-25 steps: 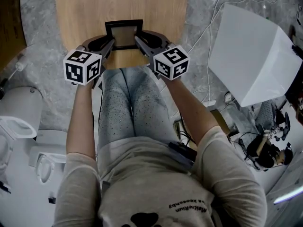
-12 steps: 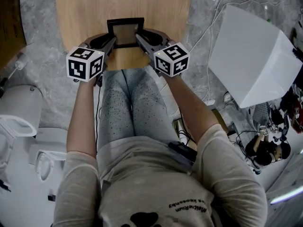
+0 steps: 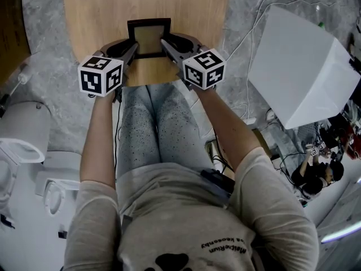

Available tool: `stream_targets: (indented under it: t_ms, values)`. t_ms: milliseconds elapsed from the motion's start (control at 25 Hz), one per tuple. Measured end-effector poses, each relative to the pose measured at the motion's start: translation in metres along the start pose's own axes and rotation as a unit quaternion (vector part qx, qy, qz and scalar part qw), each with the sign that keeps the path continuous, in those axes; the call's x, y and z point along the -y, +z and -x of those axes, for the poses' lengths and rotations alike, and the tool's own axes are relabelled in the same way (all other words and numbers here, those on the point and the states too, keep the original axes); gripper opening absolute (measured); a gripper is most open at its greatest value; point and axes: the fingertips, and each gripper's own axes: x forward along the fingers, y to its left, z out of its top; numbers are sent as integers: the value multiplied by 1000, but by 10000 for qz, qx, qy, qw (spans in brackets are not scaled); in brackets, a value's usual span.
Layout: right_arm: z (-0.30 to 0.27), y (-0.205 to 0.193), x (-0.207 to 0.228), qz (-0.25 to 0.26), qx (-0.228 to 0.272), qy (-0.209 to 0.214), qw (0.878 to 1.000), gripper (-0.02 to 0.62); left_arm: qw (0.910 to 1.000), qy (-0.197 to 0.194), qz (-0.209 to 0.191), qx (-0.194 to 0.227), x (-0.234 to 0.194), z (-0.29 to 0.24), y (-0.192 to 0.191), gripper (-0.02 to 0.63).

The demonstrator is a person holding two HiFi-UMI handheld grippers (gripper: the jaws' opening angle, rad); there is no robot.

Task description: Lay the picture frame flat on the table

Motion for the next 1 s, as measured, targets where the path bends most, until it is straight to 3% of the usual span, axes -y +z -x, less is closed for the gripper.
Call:
stream_targets:
  t_ms: [680,1000]
  values:
    - [-8,-2,10,-340,-118,-84,9993,91,9996,78,278,-55,-7,-9,1,92]
    - [-7,-3,13,-335,-83,-62,9994,97,9999,40,106,-93,-6,-11,1,100]
